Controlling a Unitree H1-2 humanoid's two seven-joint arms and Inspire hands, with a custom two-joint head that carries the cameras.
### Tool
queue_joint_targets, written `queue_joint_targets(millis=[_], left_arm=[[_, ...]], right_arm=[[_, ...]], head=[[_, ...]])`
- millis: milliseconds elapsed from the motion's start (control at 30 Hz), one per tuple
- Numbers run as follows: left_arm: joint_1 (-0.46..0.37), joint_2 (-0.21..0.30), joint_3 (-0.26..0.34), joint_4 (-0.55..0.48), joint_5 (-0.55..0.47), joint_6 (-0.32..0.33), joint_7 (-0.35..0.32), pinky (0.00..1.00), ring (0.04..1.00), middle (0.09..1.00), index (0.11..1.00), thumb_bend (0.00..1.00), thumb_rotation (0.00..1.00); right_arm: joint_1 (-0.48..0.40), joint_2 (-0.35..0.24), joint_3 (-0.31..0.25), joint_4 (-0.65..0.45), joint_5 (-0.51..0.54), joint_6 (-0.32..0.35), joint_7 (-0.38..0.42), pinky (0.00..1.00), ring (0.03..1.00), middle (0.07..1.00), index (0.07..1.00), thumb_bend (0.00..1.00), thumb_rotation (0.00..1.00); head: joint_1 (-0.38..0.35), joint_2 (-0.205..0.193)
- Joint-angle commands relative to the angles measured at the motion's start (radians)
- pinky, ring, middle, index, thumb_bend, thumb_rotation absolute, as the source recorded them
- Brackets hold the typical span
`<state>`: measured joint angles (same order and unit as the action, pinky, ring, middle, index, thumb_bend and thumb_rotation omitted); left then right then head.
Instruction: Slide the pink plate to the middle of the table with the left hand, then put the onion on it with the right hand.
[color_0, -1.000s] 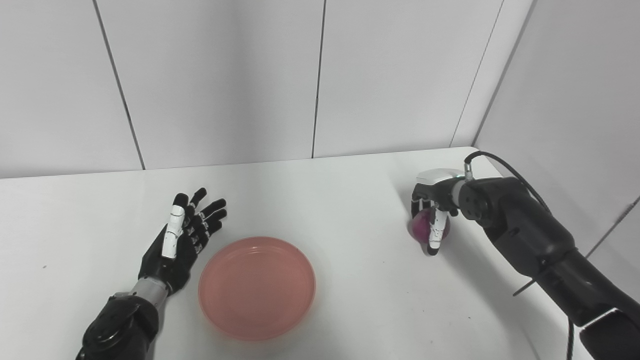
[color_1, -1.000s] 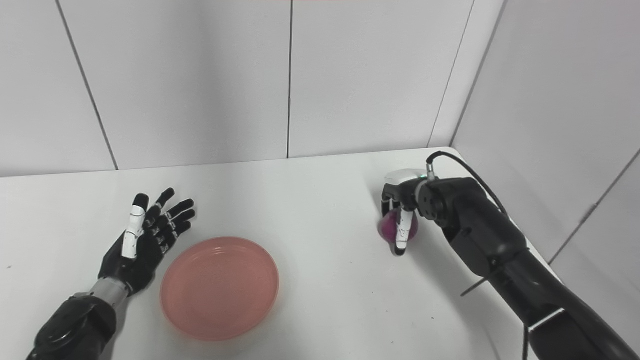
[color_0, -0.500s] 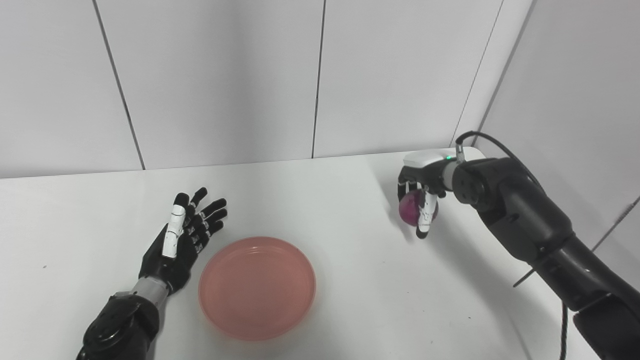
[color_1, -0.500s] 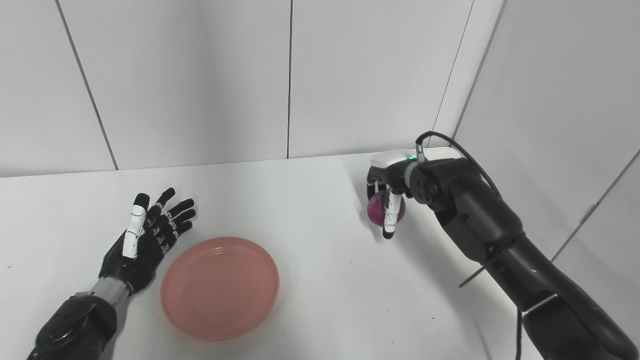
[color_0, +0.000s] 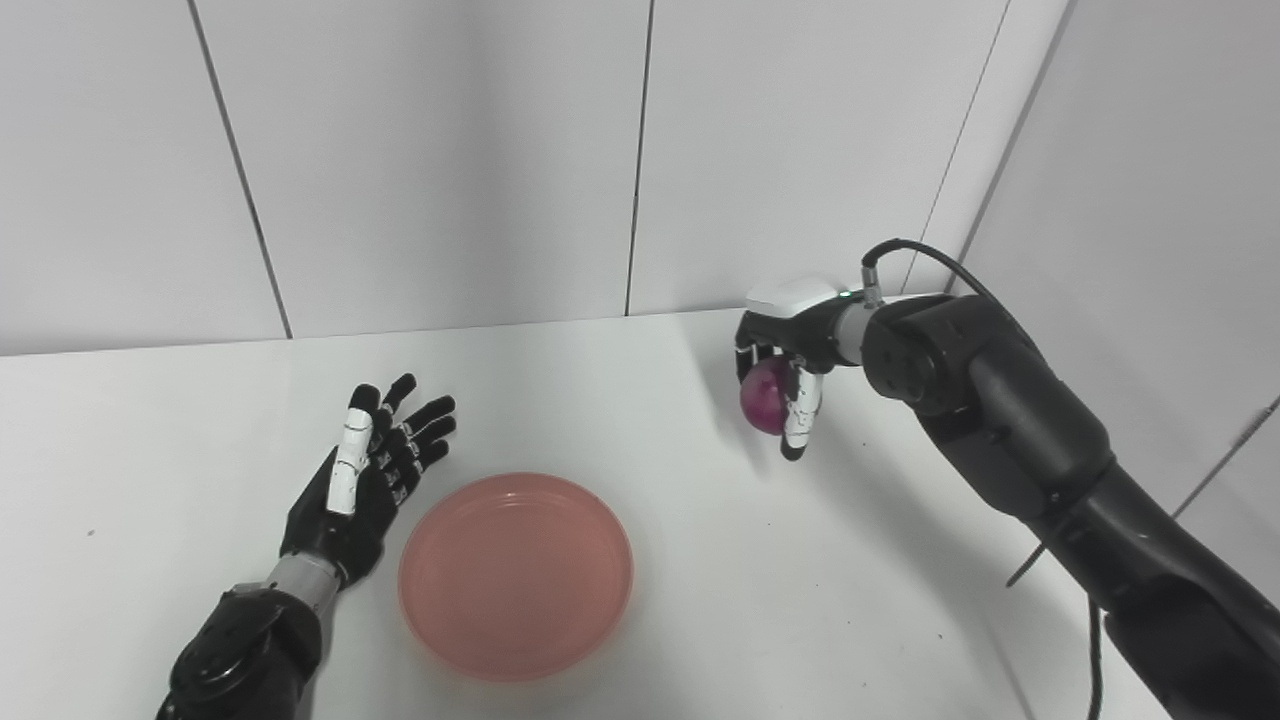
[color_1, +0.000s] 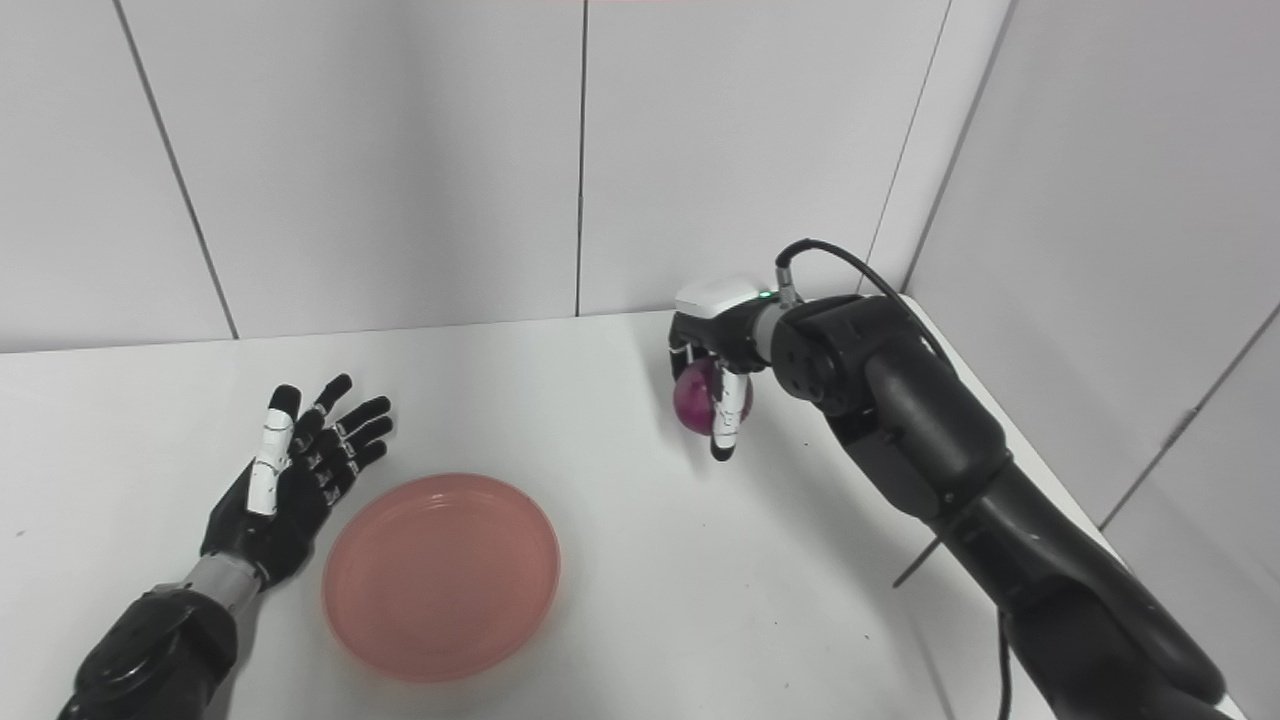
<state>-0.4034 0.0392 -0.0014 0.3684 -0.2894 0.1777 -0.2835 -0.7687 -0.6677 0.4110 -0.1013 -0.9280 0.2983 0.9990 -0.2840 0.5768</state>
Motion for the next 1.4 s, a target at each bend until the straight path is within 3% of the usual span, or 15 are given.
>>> queue_joint_targets(millis=[0,67,133,200,400,700,933,1033,1200,1367], left_arm=[[0.047,-0.011,-0.014,0.061,0.031,0.066,0.028,0.93,0.898,0.864,0.97,0.8,0.92],[0.049,-0.016,-0.019,0.06,0.038,0.065,0.033,0.93,0.896,0.866,0.972,0.8,0.93],[0.053,-0.024,-0.024,0.054,0.045,0.064,0.037,0.93,0.899,0.871,0.976,0.8,0.93],[0.056,-0.03,-0.028,0.05,0.049,0.062,0.041,0.93,0.904,0.878,0.978,0.8,0.94],[0.059,-0.055,-0.041,0.049,0.069,0.055,0.06,0.94,0.905,0.881,0.986,0.81,0.95],[0.059,-0.09,-0.054,0.059,0.102,0.047,0.092,0.92,0.897,0.875,0.979,0.81,0.96],[0.056,-0.112,-0.059,0.072,0.114,0.036,0.107,0.9,0.89,0.869,0.974,0.79,0.97],[0.055,-0.12,-0.058,0.078,0.119,0.034,0.112,0.91,0.889,0.867,0.978,0.78,0.98],[0.054,-0.127,-0.053,0.086,0.117,0.028,0.11,0.92,0.899,0.873,0.98,0.78,0.99],[0.056,-0.128,-0.047,0.082,0.115,0.025,0.113,0.93,0.902,0.876,0.981,0.77,0.99]], right_arm=[[-0.072,0.007,-0.013,-0.045,-0.013,-0.007,-0.001,0.37,0.456,0.55,0.491,0.53,0.14],[-0.075,0.03,-0.013,-0.059,-0.011,0.0,0.001,0.36,0.446,0.541,0.491,0.53,0.14],[-0.077,0.05,-0.01,-0.071,-0.013,-0.002,0.0,0.32,0.397,0.46,0.513,0.53,0.04],[-0.08,0.064,-0.005,-0.081,-0.021,-0.007,0.002,0.3,0.379,0.432,0.52,0.53,0.01],[-0.113,0.126,0.021,-0.105,-0.027,-0.026,0.012,0.34,0.418,0.445,0.52,0.53,0.01],[-0.146,0.214,0.053,-0.158,-0.016,-0.034,0.036,0.29,0.366,0.469,0.502,0.53,0.01],[-0.173,0.29,0.084,-0.131,-0.014,-0.046,0.026,0.34,0.414,0.442,0.53,0.53,0.01],[-0.181,0.343,0.087,-0.111,-0.013,-0.028,0.013,0.3,0.369,0.477,0.495,0.53,0.0],[-0.18,0.392,0.101,-0.079,-0.007,-0.047,-0.004,0.32,0.396,0.438,0.522,0.53,0.0],[-0.141,0.418,0.126,-0.026,0.011,-0.078,-0.055,0.43,0.511,0.521,0.467,0.53,0.0]], head=[[0.012,0.0],[0.032,-0.003],[0.066,-0.008],[0.07,-0.008],[0.151,-0.016],[0.213,-0.024],[0.255,-0.025],[0.27,-0.022],[0.287,-0.018],[0.298,-0.016]])
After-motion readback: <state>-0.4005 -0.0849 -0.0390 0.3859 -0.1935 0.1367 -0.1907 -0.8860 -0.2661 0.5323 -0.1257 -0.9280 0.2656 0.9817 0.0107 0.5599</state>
